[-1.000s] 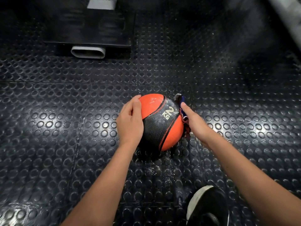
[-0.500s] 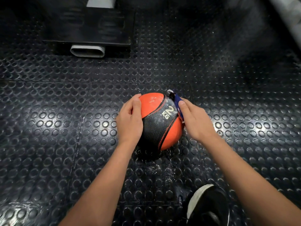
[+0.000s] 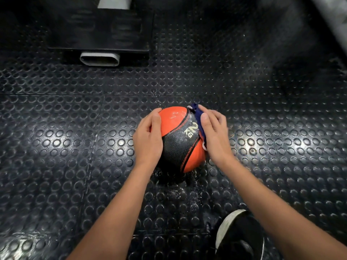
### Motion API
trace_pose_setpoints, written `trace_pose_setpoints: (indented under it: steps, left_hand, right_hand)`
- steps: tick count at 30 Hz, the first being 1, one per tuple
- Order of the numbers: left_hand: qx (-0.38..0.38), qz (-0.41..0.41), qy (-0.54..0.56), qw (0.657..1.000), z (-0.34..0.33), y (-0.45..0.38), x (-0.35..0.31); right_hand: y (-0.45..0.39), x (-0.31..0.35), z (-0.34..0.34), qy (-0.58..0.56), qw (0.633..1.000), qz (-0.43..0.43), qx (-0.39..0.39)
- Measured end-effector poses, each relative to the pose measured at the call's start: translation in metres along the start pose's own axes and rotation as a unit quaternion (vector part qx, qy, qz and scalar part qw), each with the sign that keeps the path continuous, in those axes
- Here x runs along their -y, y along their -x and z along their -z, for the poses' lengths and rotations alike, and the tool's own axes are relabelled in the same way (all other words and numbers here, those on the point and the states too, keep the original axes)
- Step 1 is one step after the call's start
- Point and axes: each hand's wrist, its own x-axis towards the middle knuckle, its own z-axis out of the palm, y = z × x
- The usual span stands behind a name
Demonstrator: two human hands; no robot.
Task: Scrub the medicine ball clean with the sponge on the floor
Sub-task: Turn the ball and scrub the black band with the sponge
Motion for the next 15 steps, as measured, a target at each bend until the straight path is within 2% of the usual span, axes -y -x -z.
trace_pose_setpoints:
  steps: [3,5,7,9,12,15]
  left_hand:
    - [-0.003,-0.004,0.008,1.000,0.004,0.002,0.004]
    - [0.001,-0.008,0.011,1.000,0.003,0.002,0.005]
    - [-0.002,-0.004,0.006,1.000,-0.001,0.001,0.002]
    - [-0.006,0.009,-0.002,1.000,-0.005,-0.002,-0.003]
    - [0.002,0.018,0.003,1.000,-0.003,-0.008,-0.002]
    - [0.009,0.011,0.013,1.000,0.001,-0.007,0.005]
  right_hand:
    - [0.005,-0.011,-0.008,-0.082,0.997,0.012,-0.008]
    - [0.001,-0.023,-0.013,-0.160,0.985,-0.063,-0.010]
    - [-0.010,-0.028,-0.012,-0.251,0.951,-0.181,-0.001]
    - [-0.018,-0.020,-0.008,-0.258,0.943,-0.211,0.010]
    - [-0.007,-0.002,-0.010,-0.161,0.982,-0.098,-0.026]
    - [0.015,0.002,-0.010,-0.026,0.995,0.092,-0.042]
